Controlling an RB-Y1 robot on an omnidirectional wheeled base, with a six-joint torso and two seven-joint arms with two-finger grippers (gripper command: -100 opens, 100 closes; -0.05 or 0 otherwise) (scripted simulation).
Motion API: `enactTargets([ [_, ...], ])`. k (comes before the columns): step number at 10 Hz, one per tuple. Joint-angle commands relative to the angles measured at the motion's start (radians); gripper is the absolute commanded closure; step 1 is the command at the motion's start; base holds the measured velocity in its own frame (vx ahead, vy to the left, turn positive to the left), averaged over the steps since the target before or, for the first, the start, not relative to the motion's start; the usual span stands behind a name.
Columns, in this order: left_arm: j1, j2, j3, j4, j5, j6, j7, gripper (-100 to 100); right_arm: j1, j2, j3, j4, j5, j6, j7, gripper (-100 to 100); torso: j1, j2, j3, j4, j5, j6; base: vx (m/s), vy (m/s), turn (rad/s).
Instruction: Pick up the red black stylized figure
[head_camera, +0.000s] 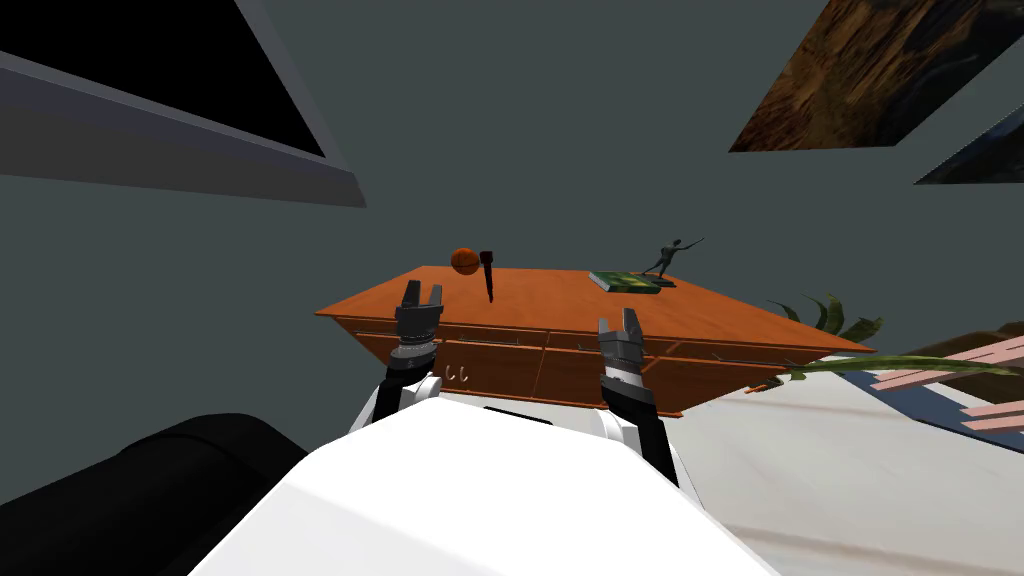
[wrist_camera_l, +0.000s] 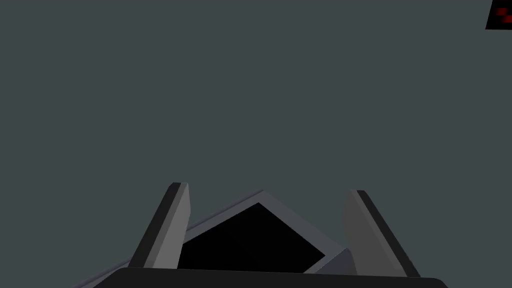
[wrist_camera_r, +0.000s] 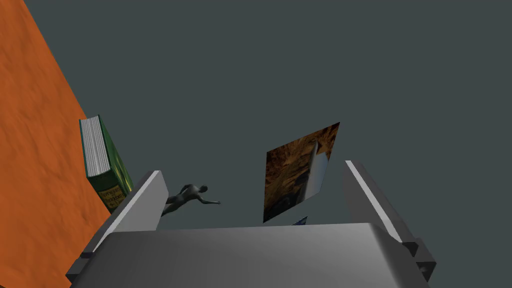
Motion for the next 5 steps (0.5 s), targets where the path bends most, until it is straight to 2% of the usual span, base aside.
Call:
enactTargets([
  [1, 0.001, 0.032, 0.015, 0.011, -0.012, 0.03, -0.005, -100, 0.0, 0.0, 0.0, 0.0, 0.0, 0.0, 0.0, 0, 0.0, 0.0, 0.0, 0.0, 0.0, 0.0, -0.001, -0.017, -0.113],
  [5, 0.005, 0.088, 0.049, 0.034, -0.04, 0.097, -0.018, -100, 0.0, 0.0, 0.0, 0.0, 0.0, 0.0, 0.0, 0, -0.002, 0.0, 0.0, 0.0, 0.0, 0.0, -0.005, -0.03, -0.094],
])
